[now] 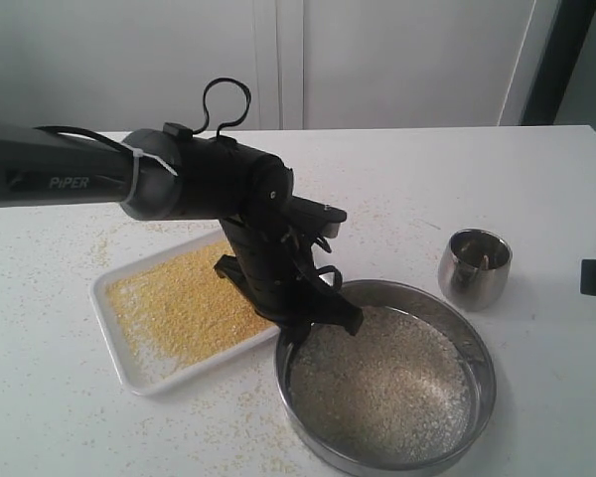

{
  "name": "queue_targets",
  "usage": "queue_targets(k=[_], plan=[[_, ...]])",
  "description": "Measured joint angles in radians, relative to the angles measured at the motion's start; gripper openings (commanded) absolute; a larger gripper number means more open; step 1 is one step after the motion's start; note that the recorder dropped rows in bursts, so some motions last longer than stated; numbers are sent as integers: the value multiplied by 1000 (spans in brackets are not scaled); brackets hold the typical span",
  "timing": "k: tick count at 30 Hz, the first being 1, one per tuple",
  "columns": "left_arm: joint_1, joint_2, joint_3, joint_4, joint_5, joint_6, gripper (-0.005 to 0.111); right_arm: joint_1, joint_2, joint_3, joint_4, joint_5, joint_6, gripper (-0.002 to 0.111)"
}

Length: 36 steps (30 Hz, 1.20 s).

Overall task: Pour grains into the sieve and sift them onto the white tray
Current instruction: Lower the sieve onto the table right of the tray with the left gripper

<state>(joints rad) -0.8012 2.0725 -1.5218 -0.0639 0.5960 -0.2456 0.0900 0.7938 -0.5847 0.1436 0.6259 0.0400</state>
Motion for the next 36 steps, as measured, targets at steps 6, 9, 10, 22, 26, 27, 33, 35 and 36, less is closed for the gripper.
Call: queue_targets(k=[6,9,10,22,26,27,33,35,36], plan=[[0,4,0,0,-27,0,0,0,0,0,0,0,0,0],[0,4,0,7,-37,0,0,0,0,0,0,0,0,0],[0,4,0,9,-37,0,0,0,0,0,0,0,0,0],[0,4,0,28,-43,0,0,0,0,0,0,0,0,0],[0,4,0,28,-43,0,0,0,0,0,0,0,0,0],[0,4,0,28,-43,0,1,0,0,0,0,0,0,0],[0,4,0,30,-52,0,31,0,0,0,0,0,0,0],[0,4,0,30,-63,0,41,0,0,0,0,0,0,0],[0,4,-2,30,-67,0,44,0,0,0,0,0,0,0]])
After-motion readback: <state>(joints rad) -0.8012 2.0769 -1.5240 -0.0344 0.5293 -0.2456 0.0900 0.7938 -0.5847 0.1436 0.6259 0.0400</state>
